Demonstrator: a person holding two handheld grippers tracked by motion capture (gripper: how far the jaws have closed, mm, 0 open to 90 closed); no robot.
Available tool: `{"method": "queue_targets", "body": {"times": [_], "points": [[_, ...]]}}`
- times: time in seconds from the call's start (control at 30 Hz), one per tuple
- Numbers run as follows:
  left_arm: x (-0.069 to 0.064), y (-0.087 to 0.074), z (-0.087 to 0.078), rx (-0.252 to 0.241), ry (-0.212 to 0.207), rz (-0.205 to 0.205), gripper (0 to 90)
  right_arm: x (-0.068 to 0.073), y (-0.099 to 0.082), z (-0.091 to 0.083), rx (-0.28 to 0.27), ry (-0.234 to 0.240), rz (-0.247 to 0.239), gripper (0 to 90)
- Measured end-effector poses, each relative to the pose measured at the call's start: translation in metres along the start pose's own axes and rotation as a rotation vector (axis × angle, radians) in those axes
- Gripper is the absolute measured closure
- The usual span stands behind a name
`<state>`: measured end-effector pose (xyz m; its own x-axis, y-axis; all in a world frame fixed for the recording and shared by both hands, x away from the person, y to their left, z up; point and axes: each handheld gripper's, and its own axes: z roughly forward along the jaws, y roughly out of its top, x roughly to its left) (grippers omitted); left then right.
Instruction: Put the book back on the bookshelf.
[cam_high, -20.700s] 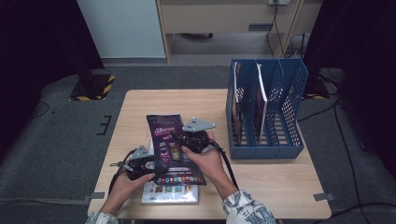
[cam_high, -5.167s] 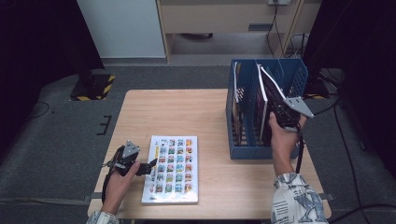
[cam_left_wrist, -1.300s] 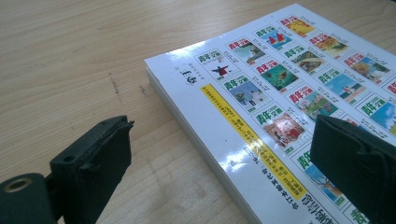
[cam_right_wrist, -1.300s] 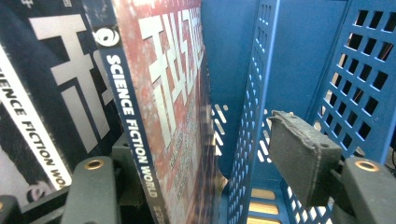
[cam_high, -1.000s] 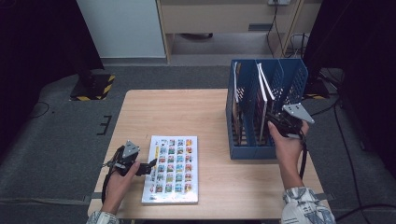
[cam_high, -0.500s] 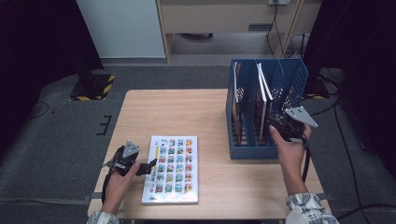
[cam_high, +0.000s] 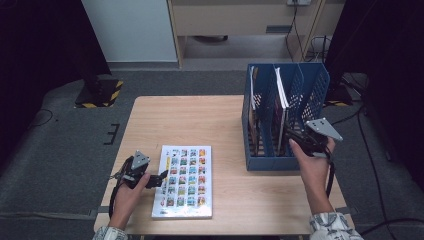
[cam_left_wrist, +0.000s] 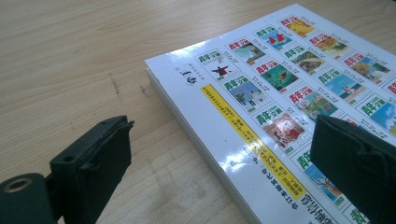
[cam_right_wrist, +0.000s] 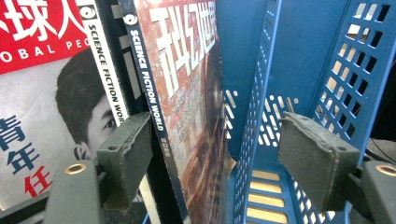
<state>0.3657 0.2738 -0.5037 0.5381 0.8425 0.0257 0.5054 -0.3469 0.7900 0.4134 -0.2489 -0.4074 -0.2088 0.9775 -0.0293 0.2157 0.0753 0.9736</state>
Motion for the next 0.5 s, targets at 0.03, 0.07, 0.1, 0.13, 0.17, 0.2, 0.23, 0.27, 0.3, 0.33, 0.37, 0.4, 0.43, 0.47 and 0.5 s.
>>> {"method": "queue_targets", "body": {"times": [0.03,0.07,0.1,0.13,0.17,0.2,0.23,0.27,0.3,0.33,0.37,0.4,0.43,0.47,0.5], "points": [[0.0000,0.0000,0.0001,0.000,0.000,0.000,4.8,-0.0001,0.0001,-0.0007,-0.001,0.000,0.001,25.5],[0.0000,-0.0001,0.0002,0.000,0.000,0.000,4.8,0.0000,0.0003,-0.0019,-0.002,0.004,0.000,25.4],[-0.0001,-0.0001,0.0003,0.001,0.000,0.000,4.8,0.0002,0.0004,-0.0024,-0.003,0.005,0.000,25.3],[-0.0001,-0.0001,0.0003,0.001,0.000,0.000,4.8,0.0004,0.0005,-0.0032,-0.004,0.008,0.002,25.2],[-0.0002,0.0000,0.0002,0.001,0.000,0.001,4.8,0.0008,0.0005,-0.0037,-0.008,0.010,0.006,25.1],[-0.0003,0.0001,0.0001,0.000,0.000,0.001,4.8,0.0013,0.0004,-0.0042,-0.007,0.012,0.004,25.0],[-0.0003,0.0001,0.0001,0.000,0.000,0.000,4.8,0.0017,0.0002,-0.0049,-0.006,0.017,0.004,24.7],[-0.0002,0.0000,0.0001,0.001,0.000,0.001,4.8,0.0025,-0.0003,-0.0054,-0.006,0.017,0.007,24.2],[-0.0002,-0.0001,0.0002,0.001,0.000,0.001,4.8,0.0028,-0.0008,-0.0058,-0.004,0.021,0.006,23.8],[-0.0001,-0.0001,0.0002,0.001,0.000,0.000,4.8,0.0032,-0.0015,-0.0062,-0.002,0.026,0.006,23.2],[-0.0001,-0.0001,0.0001,0.001,0.000,0.000,4.8,0.0038,-0.0022,-0.0065,0.000,0.027,0.011,22.8],[-0.0001,-0.0001,0.0001,0.001,0.000,0.001,4.8,0.0041,-0.0028,-0.0067,0.004,0.028,0.008,22.3],[-0.0002,-0.0001,0.0001,0.001,0.000,0.000,4.7,0.0043,-0.0032,-0.0068,0.003,0.030,0.010,22.1],[-0.0002,-0.0001,0.0001,0.001,0.000,0.001,4.8,0.0046,-0.0036,-0.0069,0.004,0.034,0.014,21.7],[-0.0002,-0.0001,0.0002,0.001,0.000,0.001,4.8,0.0050,-0.0037,-0.0071,0.005,0.035,0.016,21.2]]}}
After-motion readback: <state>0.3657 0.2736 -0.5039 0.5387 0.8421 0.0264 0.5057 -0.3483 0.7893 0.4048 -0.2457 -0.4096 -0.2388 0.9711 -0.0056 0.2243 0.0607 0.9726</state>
